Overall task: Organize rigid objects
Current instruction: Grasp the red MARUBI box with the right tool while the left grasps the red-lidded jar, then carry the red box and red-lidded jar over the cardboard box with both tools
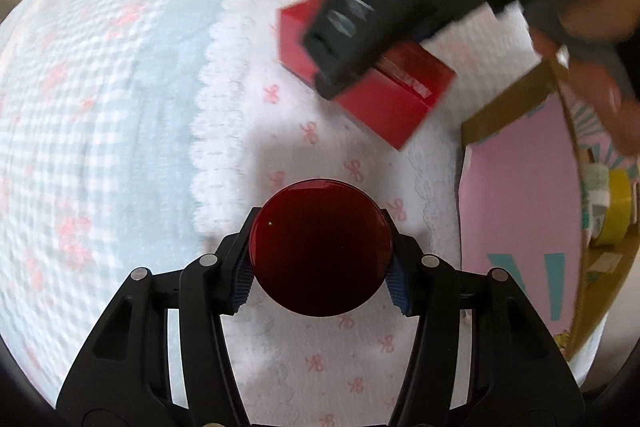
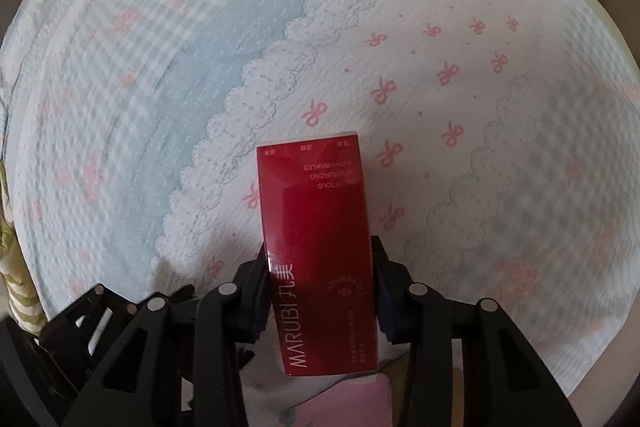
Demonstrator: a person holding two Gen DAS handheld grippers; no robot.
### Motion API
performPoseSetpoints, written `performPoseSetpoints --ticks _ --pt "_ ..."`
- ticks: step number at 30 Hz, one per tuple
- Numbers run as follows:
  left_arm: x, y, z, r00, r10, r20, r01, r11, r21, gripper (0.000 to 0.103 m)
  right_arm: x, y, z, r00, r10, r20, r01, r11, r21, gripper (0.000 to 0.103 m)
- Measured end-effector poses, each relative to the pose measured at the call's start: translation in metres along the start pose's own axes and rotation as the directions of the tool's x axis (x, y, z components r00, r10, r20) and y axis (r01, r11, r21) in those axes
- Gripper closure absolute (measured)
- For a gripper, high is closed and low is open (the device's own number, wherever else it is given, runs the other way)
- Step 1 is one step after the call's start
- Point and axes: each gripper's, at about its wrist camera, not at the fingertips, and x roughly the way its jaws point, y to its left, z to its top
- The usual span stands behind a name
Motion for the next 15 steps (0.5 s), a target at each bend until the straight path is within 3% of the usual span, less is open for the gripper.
performPoseSetpoints --ticks 6,10,15 --pt "-0.035 0.018 0.005 0.999 -0.008 0.037 0.009 0.999 -0.047 0.052 -0.025 -0.002 -0.018 0.997 0.052 0.057 -0.057 0.995 0.079 0.064" --pt "-0.074 0.032 0.011 0.998 -0.021 0.061 0.025 0.997 -0.071 0.052 -0.064 -0.006 -0.036 0.988 0.081 0.134 -0.098 0.986 0.133 0.064" --pt "-0.136 0.014 0.01 0.993 -0.036 0.11 0.041 0.998 -0.049 0.052 -0.119 -0.011 -0.067 0.965 0.112 0.237 -0.169 0.957 0.235 0.064"
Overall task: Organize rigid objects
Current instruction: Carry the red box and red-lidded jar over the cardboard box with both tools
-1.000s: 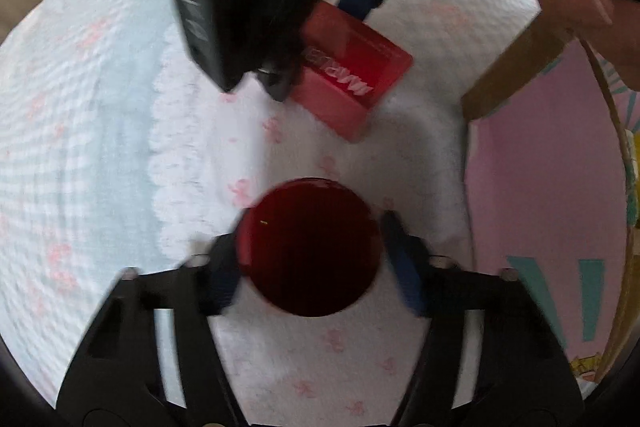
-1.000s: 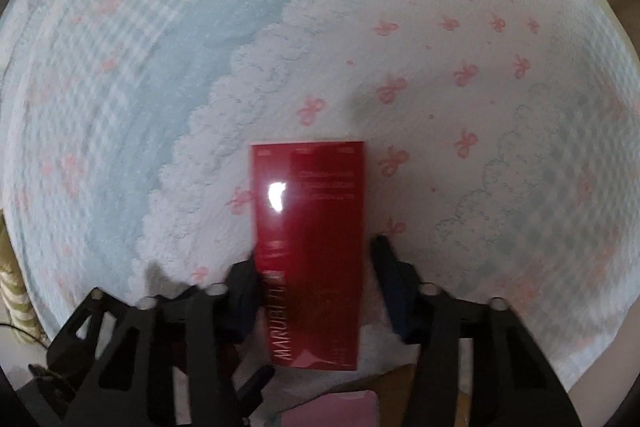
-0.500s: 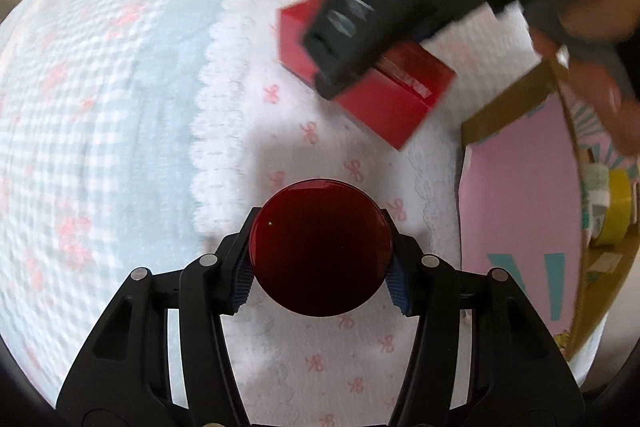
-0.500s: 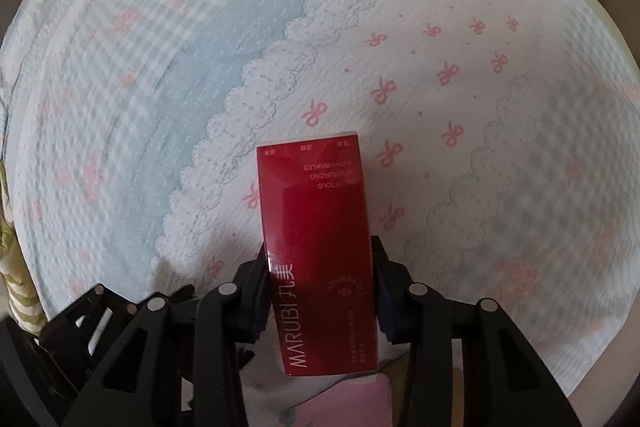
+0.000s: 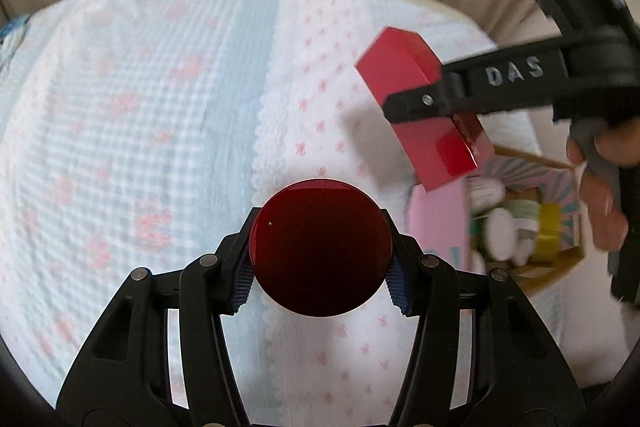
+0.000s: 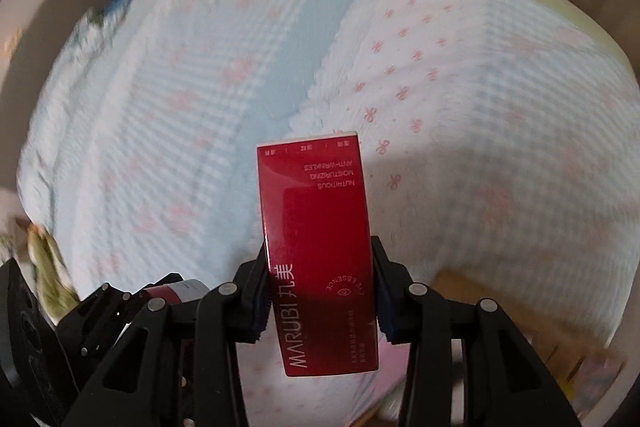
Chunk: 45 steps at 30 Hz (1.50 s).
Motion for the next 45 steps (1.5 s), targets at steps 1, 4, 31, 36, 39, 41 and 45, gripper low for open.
performPoseSetpoints --ticks 1,4,31,36,39,41,45 --pt "-0.013 -0.005 0.003 1.0 -0.009 0.008 0.009 1.0 0.007 0.052 -0.009 0.003 -0.007 1.0 0.012 0.019 -0.012 1.0 0.028 0.064" --pt "-0.042 -0.026 0.013 0.999 -0.037 0.023 0.036 0.999 0.033 0.052 -0.047 0.004 -0.025 0.995 0.038 0.089 -0.048 0.991 0.123 0.064" --pt "-0.001 -0.235 0.014 0.978 -0.181 -0.105 0.205 0.927 0.315 0.052 -0.164 -0.201 -0.235 0.977 -0.162 0.141 0.043 0.79 0.612 0.064" --pt "0.035 -0.256 -0.004 0.976 -0.143 -0.164 0.193 0.919 0.344 0.052 -0.145 -0.231 -0.243 0.982 -0.15 0.115 0.049 0.789 0.612 0.064" --pt "0.057 -0.267 -0.016 0.972 -0.113 -0.204 0.182 0.914 0.363 0.052 -0.132 -0.244 -0.243 0.986 -0.136 0.098 0.052 0.803 0.594 0.064" --pt "0.065 -0.272 -0.021 0.971 -0.095 -0.22 0.174 0.912 0.371 0.052 -0.123 -0.252 -0.24 0.989 -0.119 0.093 0.043 0.813 0.581 0.064" --pt "0.079 -0.279 -0.029 0.969 -0.05 -0.244 0.147 0.907 0.396 0.052 -0.11 -0.26 -0.234 0.992 -0.091 0.091 0.024 0.825 0.564 0.064"
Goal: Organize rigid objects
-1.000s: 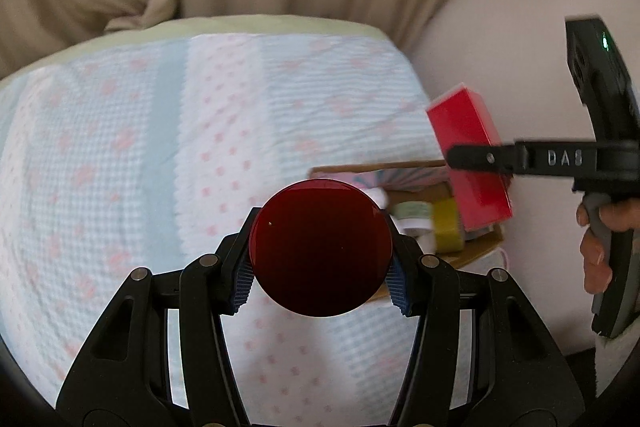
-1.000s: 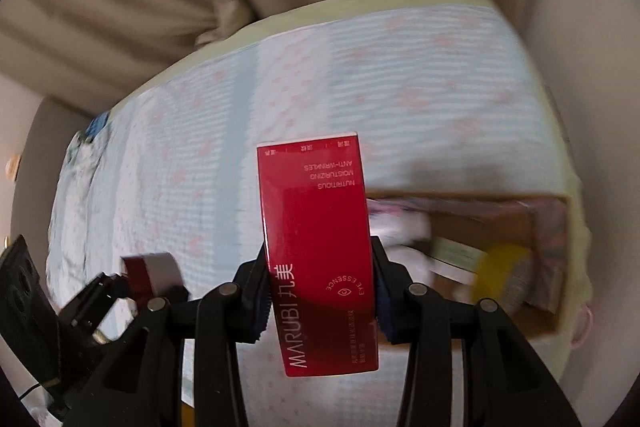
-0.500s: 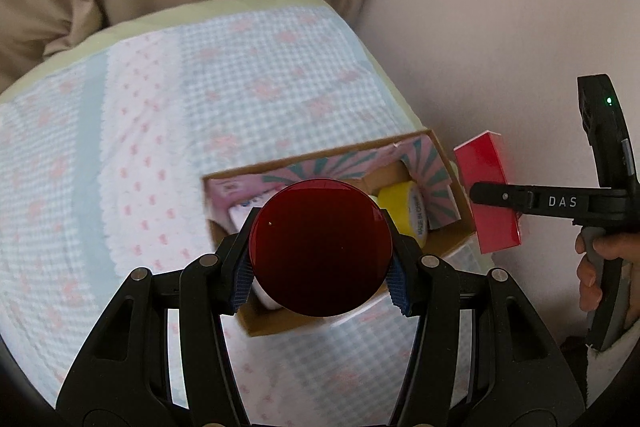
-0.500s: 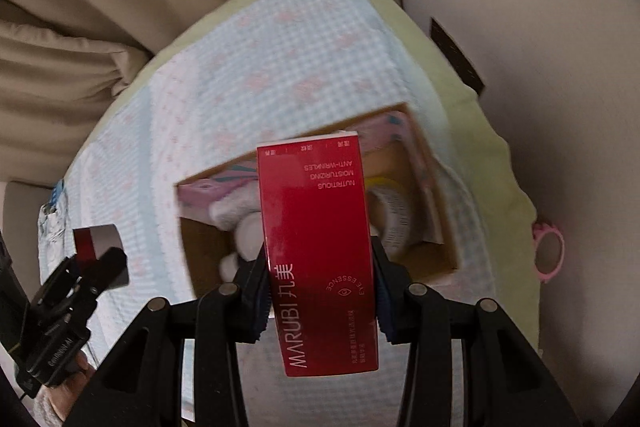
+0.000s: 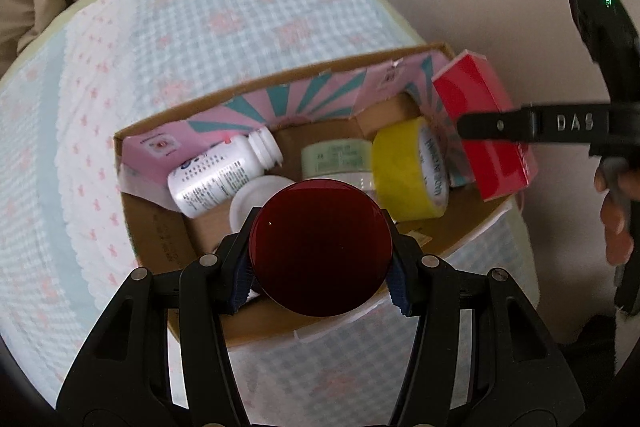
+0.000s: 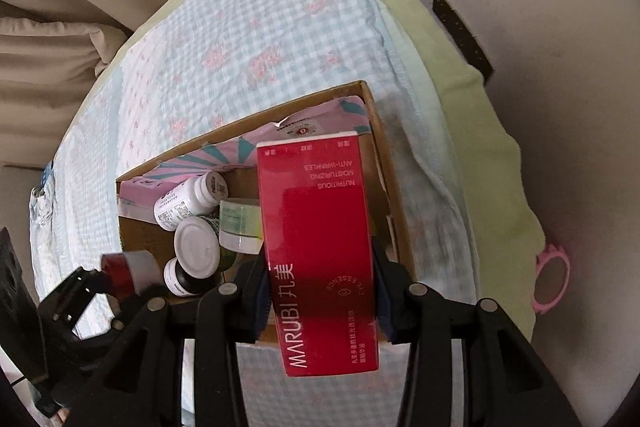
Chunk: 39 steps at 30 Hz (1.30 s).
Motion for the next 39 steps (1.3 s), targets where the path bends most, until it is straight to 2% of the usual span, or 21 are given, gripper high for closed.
performPoseSetpoints --ticks 2,3,4,5,6,7,10,14,18,29,35,39 --pt "0.005 -0.004 0.002 0.999 0.029 -0.024 -0.029 1.0 0.013 0.052 0.005 0.001 0.003 1.0 0.011 -0.009 -0.011 1.0 -0.004 0.063" --pt "0.008 -0.006 0.002 0.998 0.053 -0.039 -0.052 0.998 0.026 0.048 0.007 0.002 0.004 1.0 0.012 -0.006 -0.012 1.0 -0.013 0.06" --pt "0.008 -0.009 0.002 0.997 0.071 -0.043 -0.069 0.997 0.041 0.037 0.006 0.004 0.005 1.0 0.013 0.009 -0.013 1.0 -0.023 0.056" --pt "0.006 -0.011 0.002 0.996 0.083 -0.037 -0.081 0.995 0.051 0.0 0.004 0.005 0.005 0.999 0.013 0.032 -0.012 0.999 -0.03 0.037" --pt "0.002 -0.012 0.002 0.996 0.085 -0.013 -0.085 0.995 0.057 0.0 -0.001 0.006 0.005 0.998 -0.007 0.059 0.009 0.999 -0.031 0.008" --pt "-0.003 -0.012 0.001 0.997 0.082 0.002 -0.081 0.995 0.058 0.0 -0.004 0.006 0.005 0.997 -0.029 0.076 0.032 0.999 -0.029 0.0" --pt "-0.008 -0.01 -0.002 0.995 0.104 0.0 -0.104 0.993 0.052 0.0 -0.015 0.003 0.0 0.994 -0.065 0.089 0.066 0.998 -0.007 0.0" --pt "-0.016 -0.003 -0.007 0.995 0.095 -0.001 -0.095 0.995 0.026 0.0 -0.025 0.004 -0.013 0.987 -0.087 0.135 0.089 0.996 -0.007 0.0" --pt "-0.025 -0.002 -0.01 0.995 0.095 0.01 -0.095 0.995 0.025 0.0 -0.022 0.01 -0.019 0.991 -0.067 0.114 0.07 0.997 -0.027 0.0" --pt "-0.063 0.011 -0.019 0.994 0.086 0.074 -0.086 0.996 0.001 0.0 -0.038 0.033 -0.028 0.986 -0.093 0.137 0.101 0.994 -0.05 0.0" --pt "-0.117 0.027 -0.032 0.987 0.076 0.14 -0.071 0.997 -0.039 0.0 -0.073 0.064 -0.046 0.976 -0.103 0.19 0.12 0.99 -0.079 0.0" --pt "-0.178 0.046 -0.048 0.973 0.097 0.21 -0.083 0.994 -0.077 0.0 -0.108 0.096 -0.065 0.965 -0.1 0.243 0.133 0.984 -0.12 0.0"
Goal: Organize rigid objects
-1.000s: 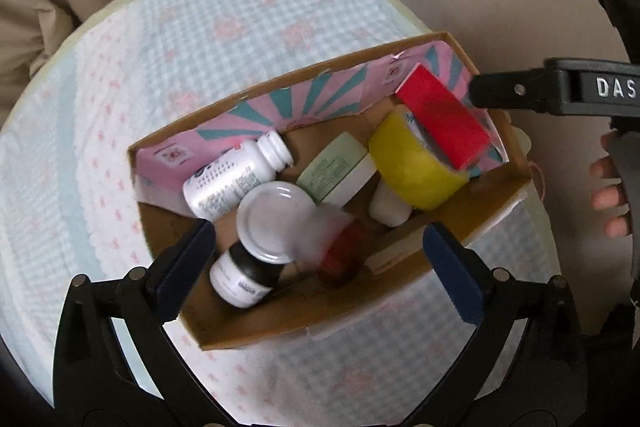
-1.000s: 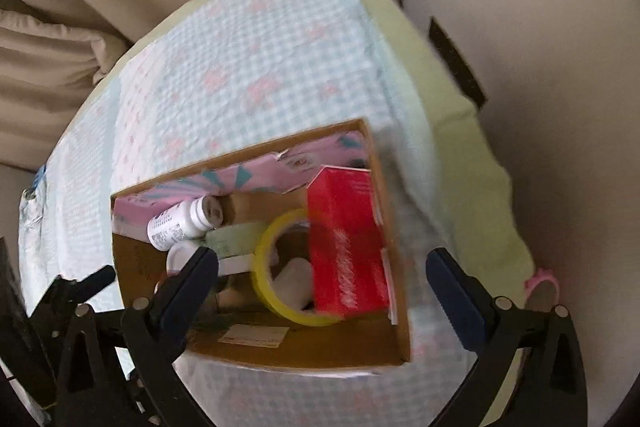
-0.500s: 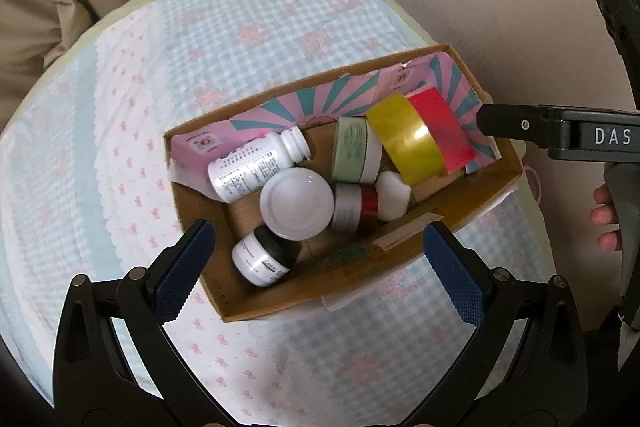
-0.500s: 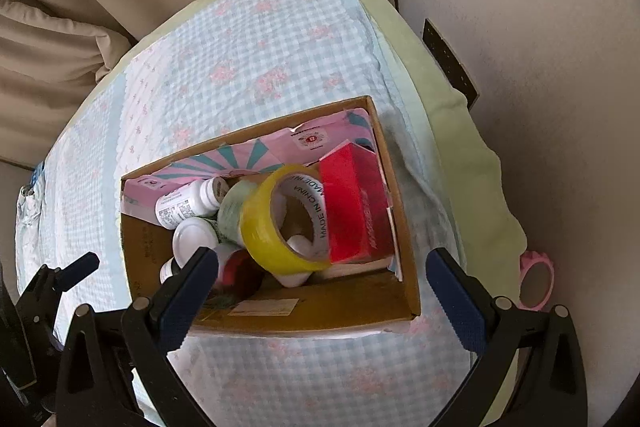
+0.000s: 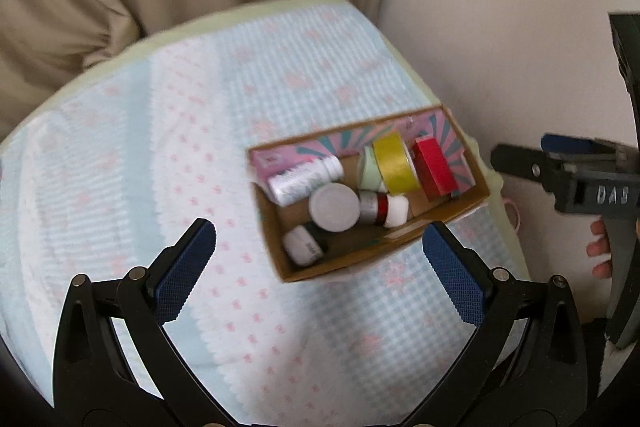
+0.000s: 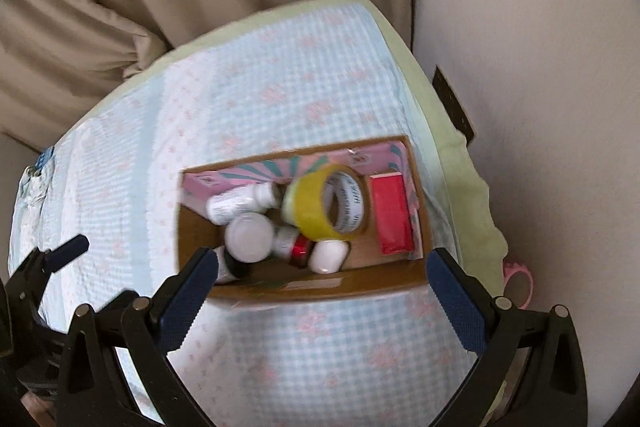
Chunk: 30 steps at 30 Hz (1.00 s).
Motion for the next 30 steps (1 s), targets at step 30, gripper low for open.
performPoseSetpoints --ticks 30 --pt "-0.266 0.147 -0.117 0.884 0.248 0.396 -0.152 0.954 -0.257 0.0 -0.192 0.208 -0.106 0.909 0.022 0.417 0.067 0.978 -0.199 0.0"
